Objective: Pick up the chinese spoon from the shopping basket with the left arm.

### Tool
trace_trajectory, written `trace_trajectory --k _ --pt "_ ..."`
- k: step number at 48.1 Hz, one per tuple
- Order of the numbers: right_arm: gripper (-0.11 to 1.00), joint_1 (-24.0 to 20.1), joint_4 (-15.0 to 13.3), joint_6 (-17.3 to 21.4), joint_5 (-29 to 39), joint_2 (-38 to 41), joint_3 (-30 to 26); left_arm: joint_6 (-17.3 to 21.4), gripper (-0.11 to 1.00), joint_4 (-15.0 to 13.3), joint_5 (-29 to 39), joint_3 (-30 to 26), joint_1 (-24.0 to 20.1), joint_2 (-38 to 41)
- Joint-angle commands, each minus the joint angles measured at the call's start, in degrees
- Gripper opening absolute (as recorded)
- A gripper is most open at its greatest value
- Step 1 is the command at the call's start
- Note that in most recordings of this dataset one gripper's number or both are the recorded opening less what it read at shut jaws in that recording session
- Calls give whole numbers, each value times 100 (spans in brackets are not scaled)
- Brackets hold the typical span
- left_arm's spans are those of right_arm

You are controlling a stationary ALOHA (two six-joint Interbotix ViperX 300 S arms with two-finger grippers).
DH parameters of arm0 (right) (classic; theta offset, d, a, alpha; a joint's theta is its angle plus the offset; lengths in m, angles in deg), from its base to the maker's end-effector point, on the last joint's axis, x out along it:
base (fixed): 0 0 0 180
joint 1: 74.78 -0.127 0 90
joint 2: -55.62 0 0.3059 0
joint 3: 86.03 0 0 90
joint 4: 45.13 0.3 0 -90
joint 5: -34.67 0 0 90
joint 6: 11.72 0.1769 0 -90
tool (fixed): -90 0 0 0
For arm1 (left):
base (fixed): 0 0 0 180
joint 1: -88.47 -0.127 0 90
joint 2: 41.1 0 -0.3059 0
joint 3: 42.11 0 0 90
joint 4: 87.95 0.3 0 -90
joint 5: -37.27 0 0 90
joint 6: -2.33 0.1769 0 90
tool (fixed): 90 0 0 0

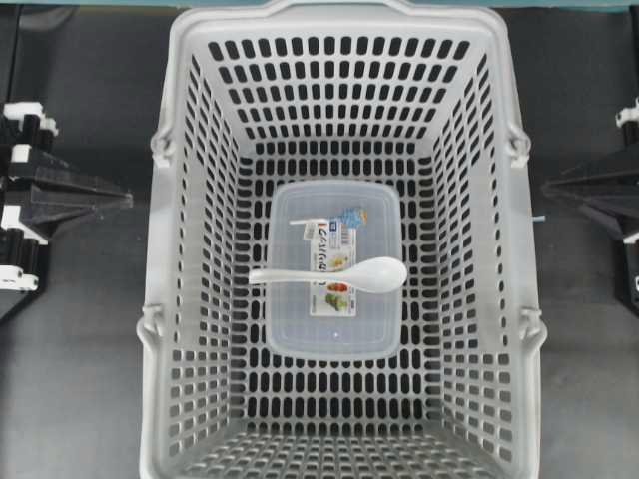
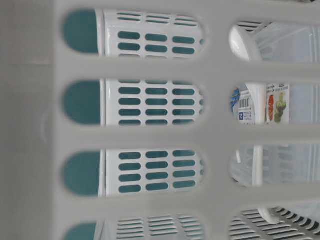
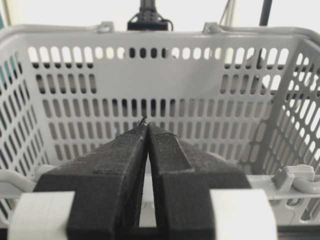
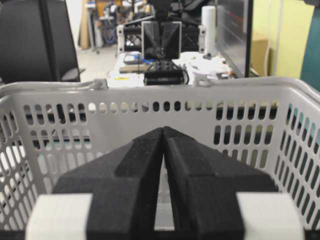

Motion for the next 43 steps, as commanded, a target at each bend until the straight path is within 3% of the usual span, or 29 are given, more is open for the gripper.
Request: trace_trajectory --k 1,5,14,25,30,38,43 --pt "0 0 53 79 -70 44 -114 -105 6 237 475 -316 -18 44" --pt "0 9 105 97 -132 62 -123 -158 0 237 1028 -501 -9 53" --pt "0 44 114 97 -176 62 -114 -97 0 237 2118 -1187 18 149" --pt "3 141 272 105 -185 62 -123 -62 0 237 3735 -2417 193 949" --pt "15 141 281 105 -185 62 -132 -62 0 237 4271 -2944 255 1494" --pt "54 141 281 105 -185 62 -158 -70 0 237 4799 -3779 281 2505" --pt "67 141 281 97 -185 62 -167 -70 0 237 5098 -4280 299 3182"
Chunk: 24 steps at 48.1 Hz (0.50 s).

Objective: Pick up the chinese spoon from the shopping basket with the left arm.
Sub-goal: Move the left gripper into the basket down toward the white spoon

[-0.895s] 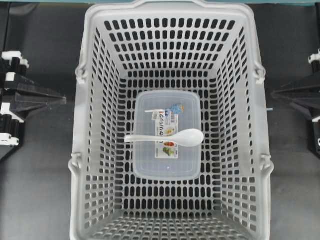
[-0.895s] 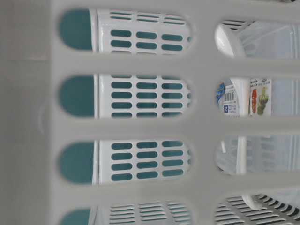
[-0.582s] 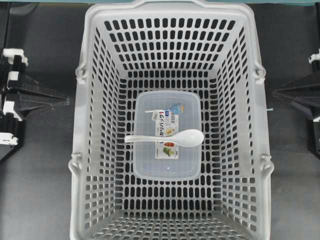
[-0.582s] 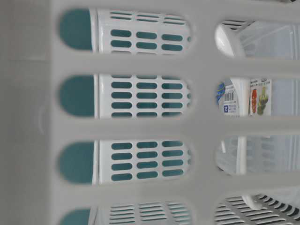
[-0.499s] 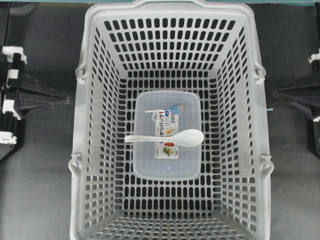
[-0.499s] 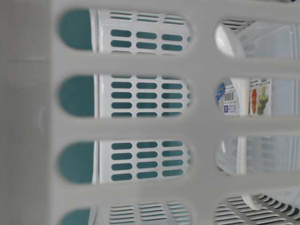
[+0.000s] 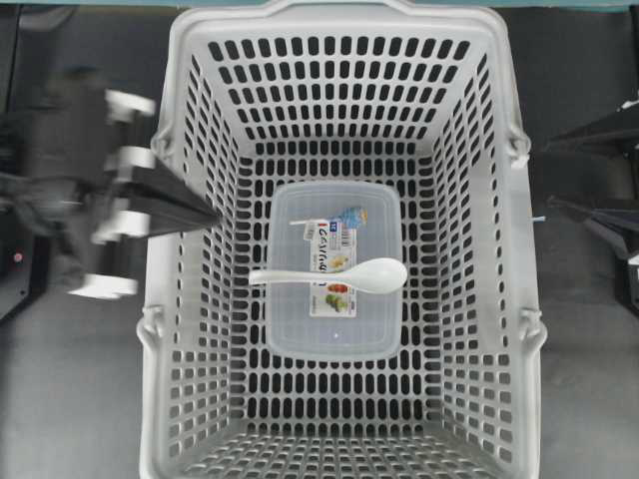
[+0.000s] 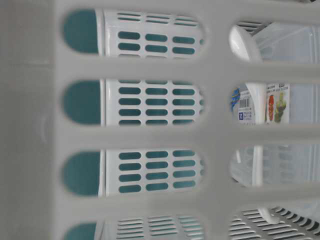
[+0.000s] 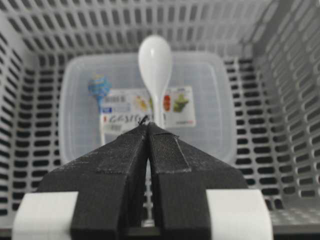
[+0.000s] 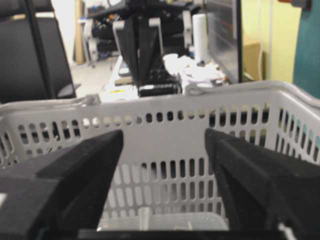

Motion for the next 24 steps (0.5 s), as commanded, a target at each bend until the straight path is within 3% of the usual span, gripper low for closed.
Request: trace_trajectory --k 1,9,12,24 --pt "68 9 44 0 -44 53 -132 0 0 26 220 -598 26 589" --pt "66 9 35 0 -26 53 -132 -9 1 26 519 -1195 53 1564" --pt "66 9 35 0 -26 53 -132 -26 6 18 677 -1380 70 1863" --pt "66 9 35 0 0 53 -114 -26 77 18 1239 -2039 141 2918"
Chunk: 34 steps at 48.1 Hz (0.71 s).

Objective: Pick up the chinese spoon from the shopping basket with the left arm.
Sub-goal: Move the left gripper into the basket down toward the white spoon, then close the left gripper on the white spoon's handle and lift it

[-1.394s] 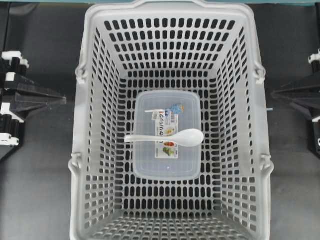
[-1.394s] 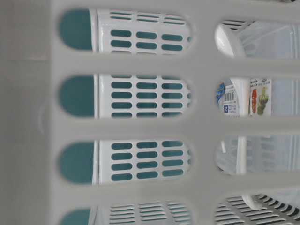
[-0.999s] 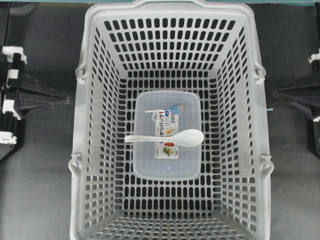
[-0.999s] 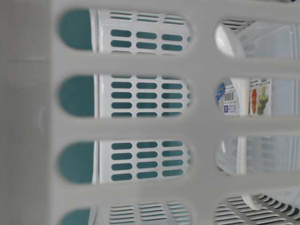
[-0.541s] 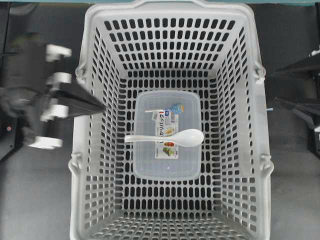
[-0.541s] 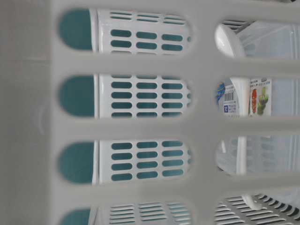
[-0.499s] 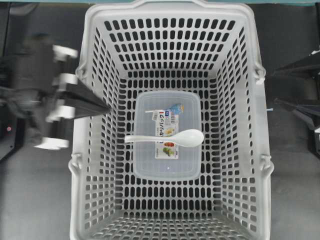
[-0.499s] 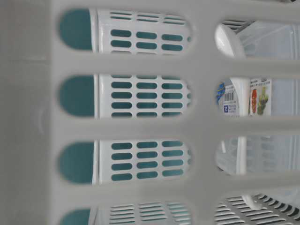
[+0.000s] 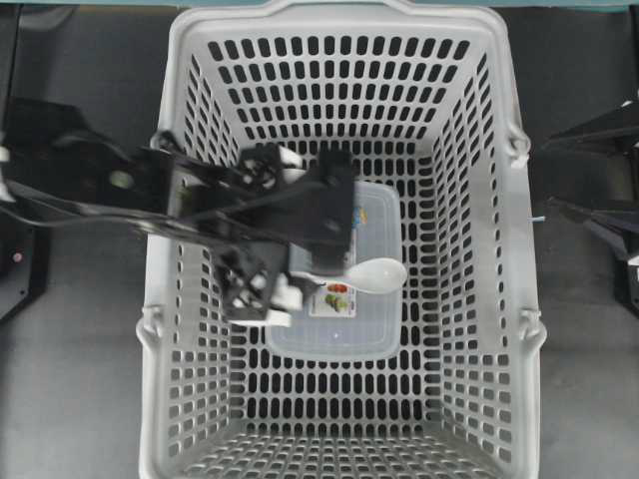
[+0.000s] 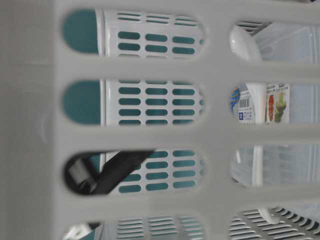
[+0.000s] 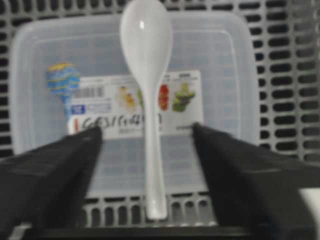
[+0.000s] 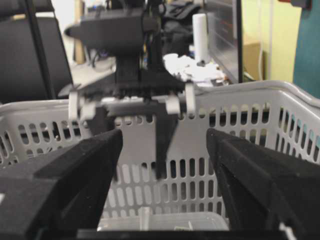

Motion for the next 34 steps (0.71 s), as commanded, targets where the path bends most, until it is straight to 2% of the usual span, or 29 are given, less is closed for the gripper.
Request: trace_trajectory --k 1,4,12,26,30,34 --pt "66 9 26 0 -26 53 -105 18 81 18 44 -272 35 272" --pt "66 9 26 0 -26 53 -105 18 89 18 35 -299 44 501" --pt "66 9 26 0 -26 53 -105 0 82 18 18 -281 105 940" --pt "66 9 26 0 -26 53 -88 -44 79 26 -404 132 114 1107" --pt "66 9 26 0 -26 53 -88 18 76 26 -413 229 105 1090" --pt "66 9 26 0 -26 53 -88 35 66 18 -448 272 105 1072"
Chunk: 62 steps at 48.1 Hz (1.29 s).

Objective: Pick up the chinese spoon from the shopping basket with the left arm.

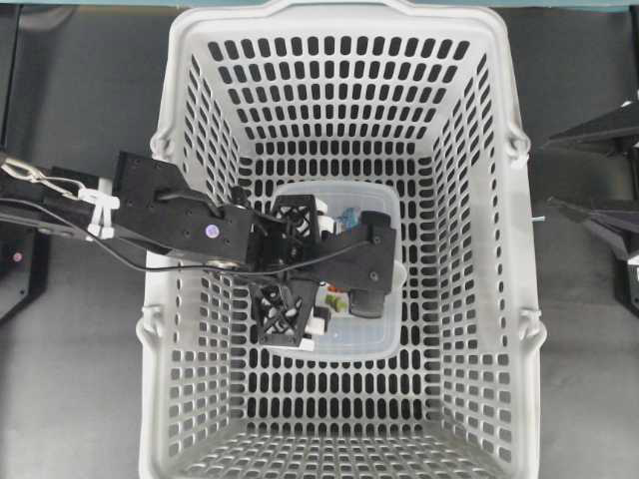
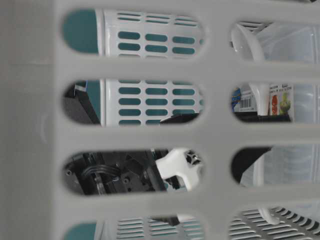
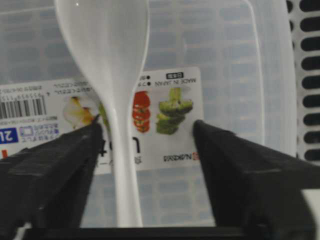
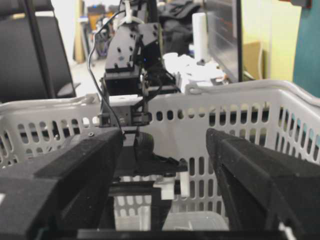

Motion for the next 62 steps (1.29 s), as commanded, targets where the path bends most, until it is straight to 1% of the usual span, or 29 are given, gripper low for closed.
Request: trace_trajectory --k 1,2,9,10,16,21,34,42,45,50,62 --pt "66 9 26 0 -18 53 -88 26 62 26 -44 26 -18 -35" --pt "66 0 26 0 -26 53 -88 26 58 18 -44 26 -18 -35" --pt "66 0 26 0 -26 53 -79 35 16 18 -18 -35 -44 -123" --pt "66 9 26 0 -18 53 -88 35 13 26 -18 -44 -53 -149" --pt "66 9 26 0 -18 53 -79 26 13 18 62 -149 -141 -387" --pt "66 9 35 0 -18 53 -79 18 13 18 343 -352 -202 -659" --pt "66 0 26 0 -18 53 -79 9 13 18 1433 -1327 -237 -1160" --pt "66 9 26 0 -26 53 -70 -53 13 26 1775 -1925 -211 -1283" --pt "66 9 26 0 -18 53 -70 -62 13 26 1828 -2065 -202 -1283" --pt "66 9 26 0 -18 53 -70 -53 13 26 1846 -2180 -185 -1274" --pt "66 0 26 0 -18 53 -70 -62 13 26 1854 -2118 -211 -1248"
